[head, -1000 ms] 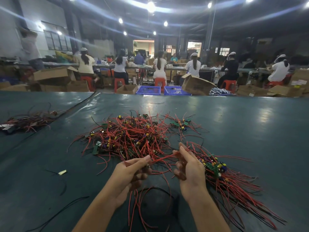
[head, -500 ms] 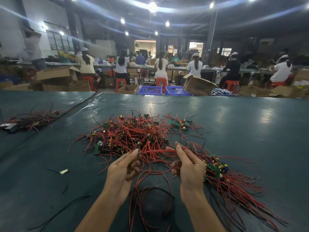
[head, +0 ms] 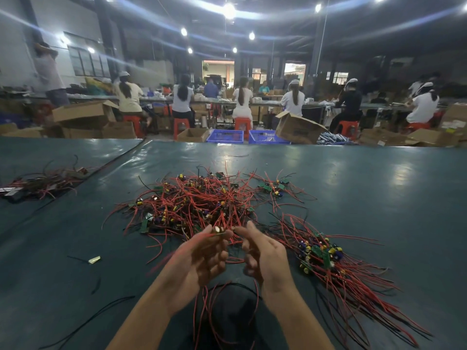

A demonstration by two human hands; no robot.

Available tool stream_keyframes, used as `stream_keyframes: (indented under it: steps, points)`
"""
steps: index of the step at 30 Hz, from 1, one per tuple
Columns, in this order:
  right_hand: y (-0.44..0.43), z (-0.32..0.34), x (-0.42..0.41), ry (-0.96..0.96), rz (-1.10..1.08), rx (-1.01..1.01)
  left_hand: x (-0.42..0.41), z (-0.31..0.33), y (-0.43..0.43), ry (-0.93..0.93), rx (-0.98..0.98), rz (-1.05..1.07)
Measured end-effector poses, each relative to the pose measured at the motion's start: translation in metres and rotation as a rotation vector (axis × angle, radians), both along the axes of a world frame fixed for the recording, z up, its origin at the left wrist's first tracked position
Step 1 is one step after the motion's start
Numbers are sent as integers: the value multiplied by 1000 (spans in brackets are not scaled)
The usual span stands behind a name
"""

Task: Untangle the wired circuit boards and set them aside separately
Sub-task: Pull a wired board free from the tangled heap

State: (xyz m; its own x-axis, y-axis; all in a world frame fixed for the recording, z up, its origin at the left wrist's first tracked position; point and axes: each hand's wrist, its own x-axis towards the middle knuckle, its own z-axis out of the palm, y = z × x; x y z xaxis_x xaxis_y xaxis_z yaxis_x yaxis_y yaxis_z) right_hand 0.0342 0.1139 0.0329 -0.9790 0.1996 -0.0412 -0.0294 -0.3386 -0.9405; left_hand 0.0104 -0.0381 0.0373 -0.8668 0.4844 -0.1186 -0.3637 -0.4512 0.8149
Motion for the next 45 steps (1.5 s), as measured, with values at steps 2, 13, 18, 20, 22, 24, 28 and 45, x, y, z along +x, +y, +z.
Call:
stream_keyframes:
  steps: [2, 13, 18, 20, 22, 24, 28, 45]
  points:
    - [-3, -3, -1, -48, 12, 49, -2, -3, 2, -11, -84, -50]
    - [-3, -5, 0, -187, 68, -7, 9, 0, 10, 107, -358, -17]
    - [4, -4, -4, -240, 15, -74, 15, 6, 12, 139, -442, -15]
    - [8, -4, -6, -244, -24, -198, 16, 7, 11, 140, -468, -61]
    - [11, -3, -7, -239, -43, -270, 18, 9, 12, 147, -477, -117]
    - [12, -2, -8, -234, -41, -286, 19, 10, 11, 153, -478, -148]
    - [10, 0, -8, -239, -83, -264, 20, 13, 9, 163, -484, -169]
    - [6, 12, 3, -10, -34, 292, 15, 9, 11, 178, -482, 180]
